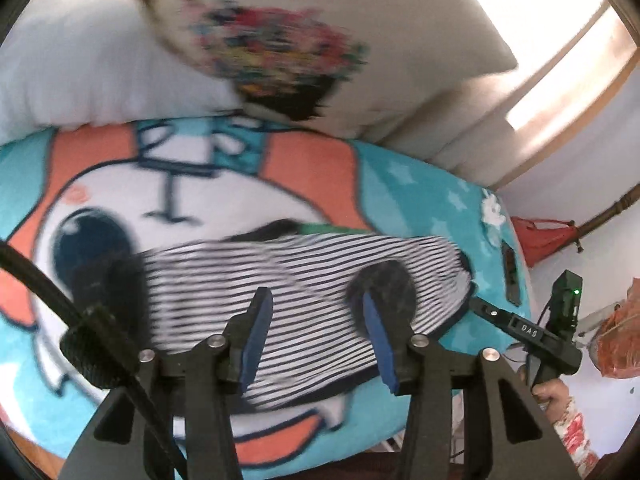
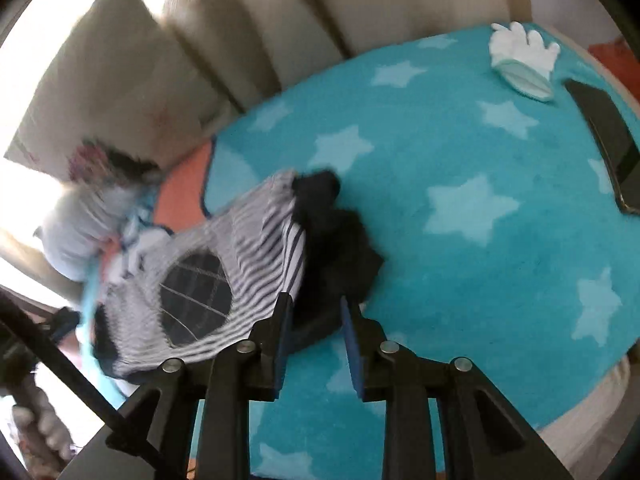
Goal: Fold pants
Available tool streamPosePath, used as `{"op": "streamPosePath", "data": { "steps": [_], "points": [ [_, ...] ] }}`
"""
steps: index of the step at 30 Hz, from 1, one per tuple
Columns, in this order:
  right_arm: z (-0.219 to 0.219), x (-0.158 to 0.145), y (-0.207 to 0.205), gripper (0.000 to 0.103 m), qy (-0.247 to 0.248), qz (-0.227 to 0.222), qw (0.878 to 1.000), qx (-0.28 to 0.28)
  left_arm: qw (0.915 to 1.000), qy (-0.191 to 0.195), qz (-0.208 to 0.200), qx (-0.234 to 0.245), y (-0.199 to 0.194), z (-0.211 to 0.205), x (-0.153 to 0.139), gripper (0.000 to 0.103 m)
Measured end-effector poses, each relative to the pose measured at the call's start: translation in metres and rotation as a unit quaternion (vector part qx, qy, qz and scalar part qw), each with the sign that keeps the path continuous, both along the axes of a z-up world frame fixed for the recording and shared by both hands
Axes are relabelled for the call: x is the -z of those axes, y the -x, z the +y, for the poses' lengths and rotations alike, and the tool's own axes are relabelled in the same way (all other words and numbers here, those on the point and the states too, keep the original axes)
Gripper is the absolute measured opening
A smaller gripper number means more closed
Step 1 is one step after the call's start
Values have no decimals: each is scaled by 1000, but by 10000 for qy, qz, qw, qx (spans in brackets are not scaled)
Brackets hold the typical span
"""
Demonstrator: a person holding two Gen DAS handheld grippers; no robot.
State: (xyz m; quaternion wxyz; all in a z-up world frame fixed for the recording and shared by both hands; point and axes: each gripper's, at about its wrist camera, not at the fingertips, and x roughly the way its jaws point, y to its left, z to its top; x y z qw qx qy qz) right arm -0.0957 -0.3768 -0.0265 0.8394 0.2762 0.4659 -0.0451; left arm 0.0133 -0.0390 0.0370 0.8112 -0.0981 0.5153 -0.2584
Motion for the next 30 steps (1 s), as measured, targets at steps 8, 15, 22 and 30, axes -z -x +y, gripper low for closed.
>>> {"op": "streamPosePath", "data": {
  "steps": [8, 15, 22, 30],
  "points": [
    [-14, 26, -4, 54, -673, -115, 9973, -260, 9924, -400, 34, 1164, -34, -147, 2, 51],
    [-12, 29, -16, 56, -827, -419, 9946, -473, 9814, -572, 588, 1733, -74, -251, 41, 51],
    [-3, 33, -20, 50, -565, -602, 9935, -781, 9643, -973, 1029, 2239, -77, -290, 80, 51],
    [-13, 33, -28, 16, -806, -447, 9916, -906, 9668, -883, 944, 2203, -72, -281, 69, 29]
  ]
}}
